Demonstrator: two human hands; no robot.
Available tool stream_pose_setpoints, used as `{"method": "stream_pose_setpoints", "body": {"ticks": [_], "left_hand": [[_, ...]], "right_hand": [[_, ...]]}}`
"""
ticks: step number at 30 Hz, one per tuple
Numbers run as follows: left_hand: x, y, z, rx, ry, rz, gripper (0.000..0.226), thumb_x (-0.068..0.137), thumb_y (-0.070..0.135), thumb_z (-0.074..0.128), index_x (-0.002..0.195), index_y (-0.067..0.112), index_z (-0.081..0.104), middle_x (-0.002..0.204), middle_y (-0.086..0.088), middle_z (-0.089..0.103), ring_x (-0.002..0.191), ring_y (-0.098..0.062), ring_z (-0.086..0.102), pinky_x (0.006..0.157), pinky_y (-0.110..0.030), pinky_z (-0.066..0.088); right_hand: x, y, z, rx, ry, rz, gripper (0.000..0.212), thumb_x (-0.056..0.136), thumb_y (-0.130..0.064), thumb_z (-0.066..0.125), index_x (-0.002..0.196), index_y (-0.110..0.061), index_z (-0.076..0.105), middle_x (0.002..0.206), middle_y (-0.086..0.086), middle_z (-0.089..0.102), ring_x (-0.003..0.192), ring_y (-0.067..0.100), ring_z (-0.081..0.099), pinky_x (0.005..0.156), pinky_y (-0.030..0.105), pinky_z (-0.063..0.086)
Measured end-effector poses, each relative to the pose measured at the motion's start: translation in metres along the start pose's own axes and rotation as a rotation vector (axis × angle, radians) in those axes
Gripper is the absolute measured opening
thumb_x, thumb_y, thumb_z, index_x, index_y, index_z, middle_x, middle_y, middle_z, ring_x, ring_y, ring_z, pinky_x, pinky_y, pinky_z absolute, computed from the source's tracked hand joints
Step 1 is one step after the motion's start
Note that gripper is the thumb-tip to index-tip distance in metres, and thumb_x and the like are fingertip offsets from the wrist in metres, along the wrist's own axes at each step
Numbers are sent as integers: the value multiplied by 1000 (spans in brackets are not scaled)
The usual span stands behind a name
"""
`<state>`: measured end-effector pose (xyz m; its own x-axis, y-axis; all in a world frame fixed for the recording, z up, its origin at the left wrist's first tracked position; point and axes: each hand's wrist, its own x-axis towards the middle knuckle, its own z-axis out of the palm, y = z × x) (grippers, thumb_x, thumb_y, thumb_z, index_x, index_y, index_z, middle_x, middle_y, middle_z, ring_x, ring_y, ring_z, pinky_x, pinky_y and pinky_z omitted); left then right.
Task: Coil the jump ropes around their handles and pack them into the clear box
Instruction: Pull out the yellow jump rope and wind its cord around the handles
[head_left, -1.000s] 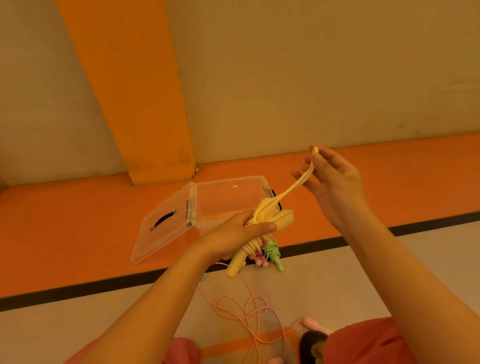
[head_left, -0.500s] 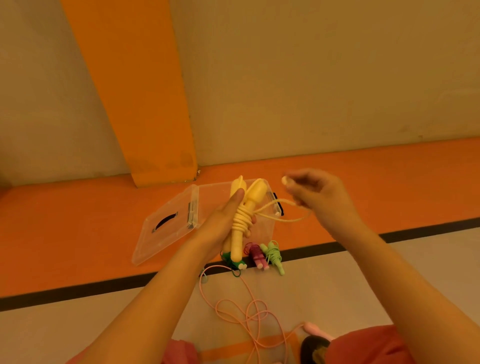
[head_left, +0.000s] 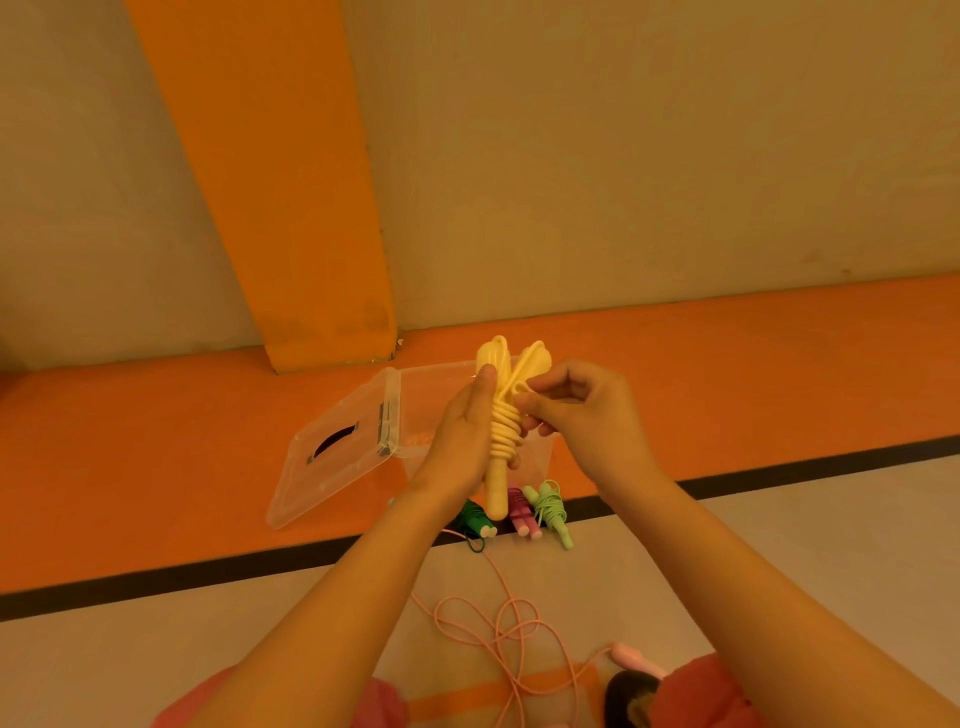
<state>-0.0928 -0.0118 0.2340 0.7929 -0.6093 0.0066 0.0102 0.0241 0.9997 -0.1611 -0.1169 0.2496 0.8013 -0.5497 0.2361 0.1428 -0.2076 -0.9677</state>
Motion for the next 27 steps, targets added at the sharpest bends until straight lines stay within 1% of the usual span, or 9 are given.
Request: {"method": "stream_pose_setpoints", "body": {"ticks": [5,9,12,16,18,21,23,25,27], "left_hand": [[7,-2,2,20,24,28,31,100,39,38,109,14,52,70,-5,60,47,-8,55,43,-23,46],[8,-2,2,80,25,68,13,98,37,44,98,26,51,75,-5,60,55,-10,56,47,-24,49],[11,-3,0,140,46,96,6,98,36,46,94,31,48,80,-5,60,61,-12,57,50,-25,49],[19,-5,-6,185,62,96,3,97,37,48,95,35,47,86,-3,61,69,-13,59,52,-23,50],[24,-8,-9,226,69,112,3,96,41,49,97,38,47,91,-1,62,78,-17,62,58,-30,54],[28,-9,-8,341,64,143,21,88,57,46,103,43,46,94,9,60,87,-19,63,76,-49,55],[30,-7,-8,436,38,163,39,83,65,41,112,38,43,94,9,61,87,-19,63,79,-53,53],[34,-5,-9,526,12,186,45,87,61,40,119,29,43,99,0,63,90,-22,63,80,-52,52],[38,-4,-11,584,-6,197,40,95,50,41,123,21,42,102,-7,64,91,-25,63,80,-51,51]], "right_hand": [[2,-1,4,139,92,96,11,79,2,70,88,3,63,72,15,65,52,10,61,50,16,48],[5,-5,7,308,167,197,9,81,2,68,88,-2,64,69,10,64,51,7,59,51,15,47],[9,-9,7,434,136,292,7,83,2,65,89,-3,64,72,11,64,50,5,59,51,15,49],[14,-7,11,420,97,317,10,85,2,62,90,-6,65,101,21,64,60,6,64,53,14,50],[17,-3,14,327,97,297,10,83,-5,67,91,-10,67,112,19,63,71,10,66,53,15,49],[22,-1,14,262,116,297,14,78,-13,74,90,-12,65,103,12,67,80,13,65,52,16,49],[27,-2,11,239,135,306,17,76,-14,76,87,-13,63,88,5,69,77,12,64,54,17,48],[32,-2,8,195,136,289,17,76,-14,77,86,-14,63,81,1,69,76,11,64,56,19,47],[36,-2,6,147,136,259,16,77,-14,76,86,-13,64,81,5,69,76,15,64,59,23,47]]}}
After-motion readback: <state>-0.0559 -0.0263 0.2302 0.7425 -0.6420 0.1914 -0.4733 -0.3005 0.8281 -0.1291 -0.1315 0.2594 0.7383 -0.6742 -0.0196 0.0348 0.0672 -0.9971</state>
